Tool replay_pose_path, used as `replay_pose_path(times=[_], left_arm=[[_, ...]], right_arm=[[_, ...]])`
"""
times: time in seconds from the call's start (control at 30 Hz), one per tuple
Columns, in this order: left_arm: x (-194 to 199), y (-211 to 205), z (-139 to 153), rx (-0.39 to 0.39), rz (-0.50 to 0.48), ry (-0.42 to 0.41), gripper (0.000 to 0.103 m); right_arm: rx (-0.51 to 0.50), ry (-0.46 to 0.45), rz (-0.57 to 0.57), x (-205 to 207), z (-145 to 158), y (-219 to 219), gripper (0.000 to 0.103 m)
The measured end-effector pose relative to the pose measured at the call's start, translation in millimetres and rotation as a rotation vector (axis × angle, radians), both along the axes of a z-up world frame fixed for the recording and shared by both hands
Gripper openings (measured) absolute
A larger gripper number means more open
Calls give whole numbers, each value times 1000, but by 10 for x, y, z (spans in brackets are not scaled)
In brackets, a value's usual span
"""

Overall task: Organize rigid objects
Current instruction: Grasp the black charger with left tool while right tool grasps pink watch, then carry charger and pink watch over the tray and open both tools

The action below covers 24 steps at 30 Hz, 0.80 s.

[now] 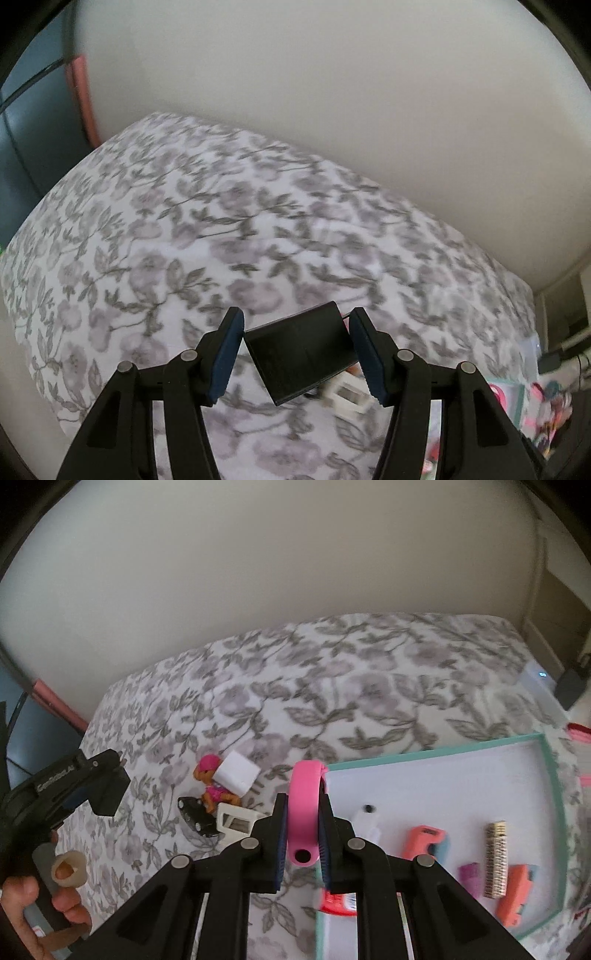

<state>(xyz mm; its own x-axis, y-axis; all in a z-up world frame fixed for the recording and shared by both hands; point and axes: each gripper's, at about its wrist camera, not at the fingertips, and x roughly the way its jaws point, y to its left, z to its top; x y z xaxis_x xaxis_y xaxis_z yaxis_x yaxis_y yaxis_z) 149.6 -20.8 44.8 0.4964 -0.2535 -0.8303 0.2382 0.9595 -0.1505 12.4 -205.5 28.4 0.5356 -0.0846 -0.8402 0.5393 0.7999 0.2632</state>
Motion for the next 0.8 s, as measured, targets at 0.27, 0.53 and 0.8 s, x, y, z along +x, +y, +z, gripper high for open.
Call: replay_pose_path(times=[0.27, 0.53, 0.8], left_arm=[[-429, -631, 143, 38, -172, -25, 61], [-824, -1184, 170, 43, -307, -13, 61], [-1139, -1626, -89, 70, -408, 12, 61]], right_arm=[[-18, 0, -76, -420, 149, -271, 15], [-16, 36, -204, -820, 85, -706, 16], [-23, 105, -315, -1120, -103, -1078, 16]])
